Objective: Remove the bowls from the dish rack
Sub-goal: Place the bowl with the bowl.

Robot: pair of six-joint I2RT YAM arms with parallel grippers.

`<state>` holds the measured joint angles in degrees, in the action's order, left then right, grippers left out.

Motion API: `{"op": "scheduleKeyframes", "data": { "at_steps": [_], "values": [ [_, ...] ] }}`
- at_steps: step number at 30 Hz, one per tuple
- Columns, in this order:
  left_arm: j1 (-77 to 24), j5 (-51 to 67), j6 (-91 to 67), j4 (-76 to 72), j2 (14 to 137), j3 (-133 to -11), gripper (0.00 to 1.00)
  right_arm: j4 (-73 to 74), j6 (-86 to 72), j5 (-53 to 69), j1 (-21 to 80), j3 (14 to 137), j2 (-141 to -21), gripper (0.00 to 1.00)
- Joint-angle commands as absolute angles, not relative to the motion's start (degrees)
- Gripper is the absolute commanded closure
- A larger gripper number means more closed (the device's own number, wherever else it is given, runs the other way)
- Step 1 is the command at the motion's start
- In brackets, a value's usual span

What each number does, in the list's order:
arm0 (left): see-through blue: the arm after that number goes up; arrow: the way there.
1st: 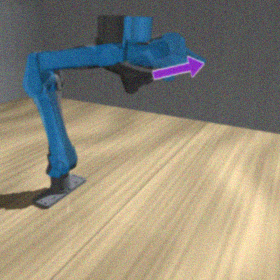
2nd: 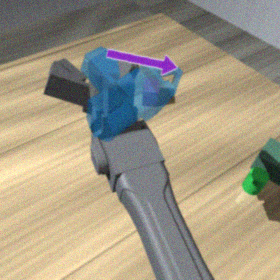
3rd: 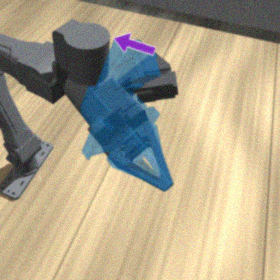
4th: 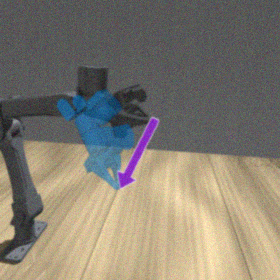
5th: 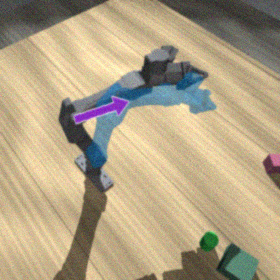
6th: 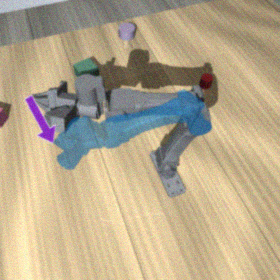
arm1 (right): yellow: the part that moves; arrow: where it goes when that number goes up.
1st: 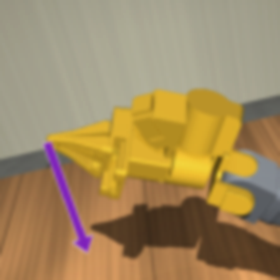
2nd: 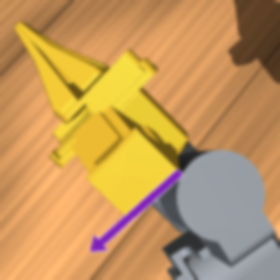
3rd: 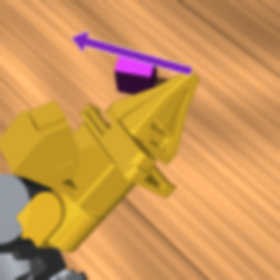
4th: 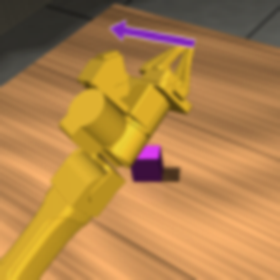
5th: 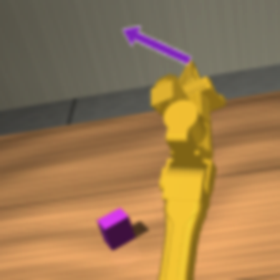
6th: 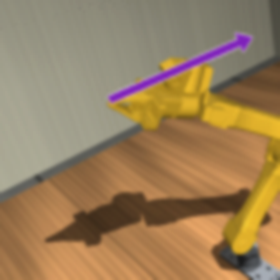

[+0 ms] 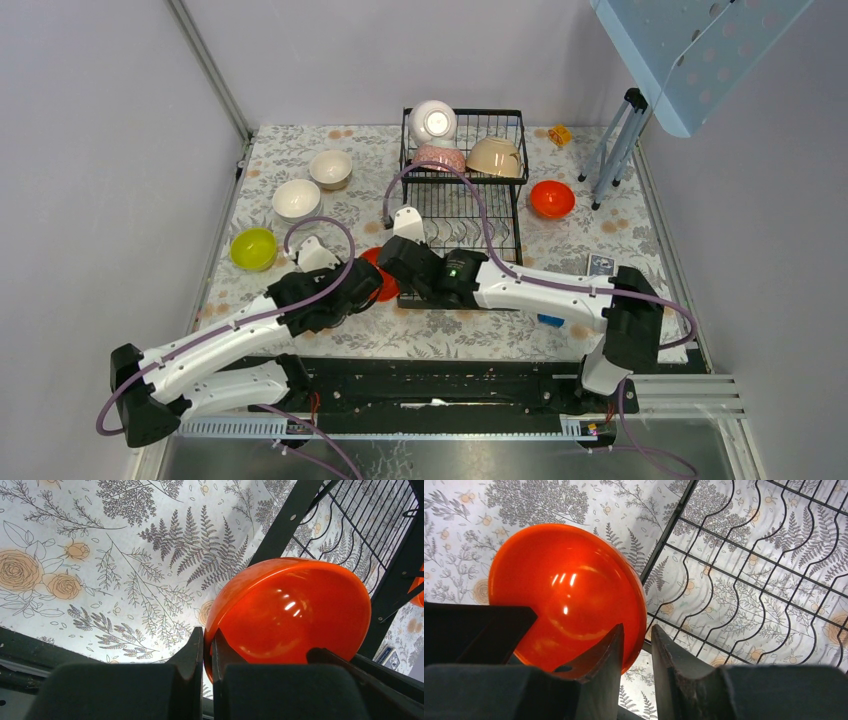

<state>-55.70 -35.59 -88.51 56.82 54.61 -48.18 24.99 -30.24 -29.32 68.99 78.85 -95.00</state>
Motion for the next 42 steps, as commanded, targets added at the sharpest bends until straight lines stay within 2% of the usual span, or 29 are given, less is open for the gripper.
{"op": "scheduleKeyframes", "data": {
  "at_steps": [1,2,7,12,17,19,20,24,29,36,42],
  "values": [
    [-55.81,-36.51,-89.43,55.37,53.47,-50.65,1.00,25.05,-29.92,-29.35,69.08,80.87,-96.12,0.68],
    [-55.81,-36.48,-89.54,55.37,53.29,-50.55,1.00,25.05,-29.91,-29.57,69.08,80.79,-96.08,0.70],
    [-55.81,-36.54,-89.69,55.37,52.63,-50.10,1.00,24.60,-30.01,-30.16,69.08,80.14,-95.33,0.99],
    [-55.81,-35.69,-85.66,50.33,51.36,-48.34,0.98,24.65,-29.93,-30.12,69.08,79.20,-94.22,1.00],
    [-55.85,-30.58,-73.66,37.58,45.44,-42.83,0.33,24.56,-29.91,-29.51,69.08,76.39,-91.43,1.00],
    [-55.88,-29.93,-70.69,34.79,42.36,-41.20,0.10,24.97,-29.80,-29.73,69.08,75.51,-89.92,1.00],
    [-55.83,-29.50,-68.73,33.57,40.81,-40.68,0.02,25.30,-29.65,-29.97,69.08,75.15,-89.39,1.00],
    [-55.87,-29.44,-62.80,31.80,35.36,-40.61,0.01,28.42,-28.90,-31.92,69.08,73.87,-86.40,1.00],
    [-55.81,-31.22,-57.81,30.81,27.75,-39.61,0.01,37.42,-25.50,-41.20,67.59,72.00,-78.17,1.00],
    [-55.86,-33.31,-58.83,24.95,18.17,-30.99,0.01,41.83,-19.33,-36.68,47.89,66.32,-65.34,1.00],
    [-55.83,-33.51,-58.99,23.76,21.34,-29.11,0.01,40.28,-21.64,-35.37,36.78,62.64,-62.39,1.00]
  ]
}}
